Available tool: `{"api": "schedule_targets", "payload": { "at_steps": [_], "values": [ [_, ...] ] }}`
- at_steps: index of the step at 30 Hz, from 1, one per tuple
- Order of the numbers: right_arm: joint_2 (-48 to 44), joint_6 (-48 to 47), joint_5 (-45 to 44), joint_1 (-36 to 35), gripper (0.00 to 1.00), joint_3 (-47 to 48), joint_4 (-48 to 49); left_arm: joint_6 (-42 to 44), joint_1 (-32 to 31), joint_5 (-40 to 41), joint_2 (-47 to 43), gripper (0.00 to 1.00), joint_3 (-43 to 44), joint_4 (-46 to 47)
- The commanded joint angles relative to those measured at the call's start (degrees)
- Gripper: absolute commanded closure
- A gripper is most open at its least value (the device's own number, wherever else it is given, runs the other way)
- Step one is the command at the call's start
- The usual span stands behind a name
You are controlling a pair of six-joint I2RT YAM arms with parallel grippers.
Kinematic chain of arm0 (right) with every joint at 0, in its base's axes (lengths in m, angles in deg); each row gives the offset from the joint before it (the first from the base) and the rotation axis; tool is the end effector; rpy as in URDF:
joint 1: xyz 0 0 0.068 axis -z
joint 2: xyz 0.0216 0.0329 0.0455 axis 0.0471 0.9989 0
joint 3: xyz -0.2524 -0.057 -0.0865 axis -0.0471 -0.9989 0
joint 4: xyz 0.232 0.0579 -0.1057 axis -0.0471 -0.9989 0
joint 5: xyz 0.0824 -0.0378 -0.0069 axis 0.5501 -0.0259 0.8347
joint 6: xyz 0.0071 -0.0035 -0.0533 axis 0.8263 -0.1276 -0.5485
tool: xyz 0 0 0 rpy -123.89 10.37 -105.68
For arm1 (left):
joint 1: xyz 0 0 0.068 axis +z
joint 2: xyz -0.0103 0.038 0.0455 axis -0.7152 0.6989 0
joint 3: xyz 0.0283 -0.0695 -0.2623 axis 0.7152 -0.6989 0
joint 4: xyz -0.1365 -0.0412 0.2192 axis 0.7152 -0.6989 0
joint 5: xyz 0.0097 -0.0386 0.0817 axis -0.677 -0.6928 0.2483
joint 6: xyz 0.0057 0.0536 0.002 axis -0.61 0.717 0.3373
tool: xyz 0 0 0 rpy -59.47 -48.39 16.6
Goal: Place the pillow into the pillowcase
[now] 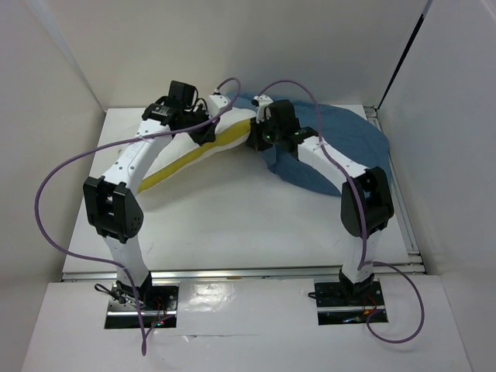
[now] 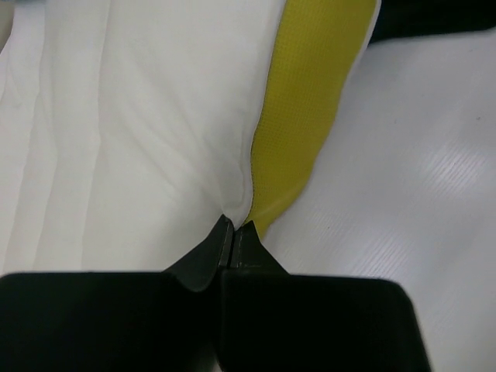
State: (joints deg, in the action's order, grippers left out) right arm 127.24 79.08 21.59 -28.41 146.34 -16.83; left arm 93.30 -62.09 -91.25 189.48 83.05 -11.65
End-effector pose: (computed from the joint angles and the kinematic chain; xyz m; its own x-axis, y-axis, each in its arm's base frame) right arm 0.3972 0.2024 0.2836 -0.5182 -0.1594 -0.8403 -0.5933 0.7747 0.2189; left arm 0.3965 -0.1306 0.3528 -0.3599 0.5222 -0.7732 0.7511 0.6538 0.0920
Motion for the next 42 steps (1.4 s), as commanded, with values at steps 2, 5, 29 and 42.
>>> {"api": "schedule_targets", "payload": {
  "at_steps": [2, 5, 29, 42],
  "values": [
    [-6.5, 0.4, 9.1, -7.8, 1.00, 4.0, -2.1, -3.9, -2.0, -0.7, 1.9, 1.00, 3.8, 4.8],
    [-7.2, 0.4, 10.7, -9.4, 1.00, 4.0, -4.8, -5.2, -2.6, -0.1, 3.1, 1.00, 5.1, 5.3],
    [-11.0, 1.6, 5.3, 2.9, 0.52, 10.6, -11.2, -6.2, -3.7, 1.1, -4.1, 1.00, -12.7, 11.1],
    [2.4, 3.8, 3.6, 3.4, 0.52, 13.5, -12.6, -5.7, -3.7, 0.6, -5.2, 1.00, -13.3, 11.1]
  ]
}}
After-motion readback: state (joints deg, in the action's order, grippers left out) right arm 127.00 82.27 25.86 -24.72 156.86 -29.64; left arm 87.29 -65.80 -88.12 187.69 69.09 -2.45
